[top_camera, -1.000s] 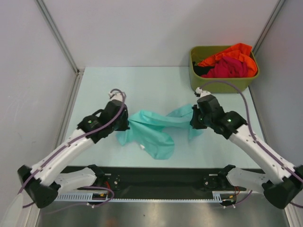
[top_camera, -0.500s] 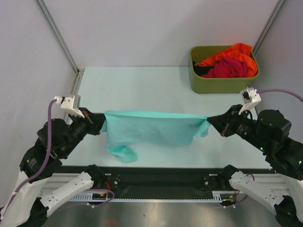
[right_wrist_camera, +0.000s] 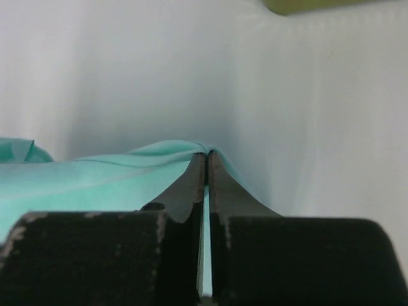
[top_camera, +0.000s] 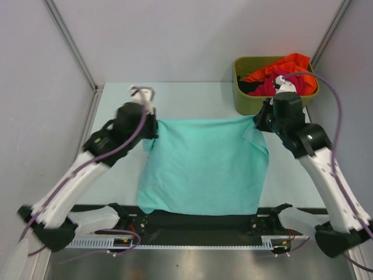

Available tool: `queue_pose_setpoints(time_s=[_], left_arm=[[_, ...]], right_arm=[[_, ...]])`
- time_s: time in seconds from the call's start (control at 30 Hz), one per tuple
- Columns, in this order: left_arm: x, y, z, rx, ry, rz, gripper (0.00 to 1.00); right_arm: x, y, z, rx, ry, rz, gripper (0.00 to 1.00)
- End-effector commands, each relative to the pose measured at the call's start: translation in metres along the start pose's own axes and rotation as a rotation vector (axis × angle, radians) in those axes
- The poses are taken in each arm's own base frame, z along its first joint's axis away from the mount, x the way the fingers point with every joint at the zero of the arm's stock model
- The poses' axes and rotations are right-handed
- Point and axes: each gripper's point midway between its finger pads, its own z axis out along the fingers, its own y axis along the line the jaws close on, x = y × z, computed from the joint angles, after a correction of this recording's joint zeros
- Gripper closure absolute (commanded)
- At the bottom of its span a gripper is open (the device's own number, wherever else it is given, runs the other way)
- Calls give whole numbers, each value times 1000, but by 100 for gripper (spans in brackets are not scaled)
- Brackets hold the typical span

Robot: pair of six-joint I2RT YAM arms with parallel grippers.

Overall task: Fold and stack the t-shirts
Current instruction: Flatten the tshirt out

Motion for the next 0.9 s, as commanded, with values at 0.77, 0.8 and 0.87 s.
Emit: queue_pose_setpoints(time_s=[0.77, 0.8, 0.87], left_arm=[[179, 55, 67, -147, 462, -223, 16], [185, 56, 64, -150, 465, -238, 15], [203, 62, 62, -186, 495, -275, 10]], right_arm=[[126, -96, 89, 279, 456, -53, 17], [151, -83, 85, 209, 500, -39, 18], [172, -67, 73, 133, 525, 33, 20]])
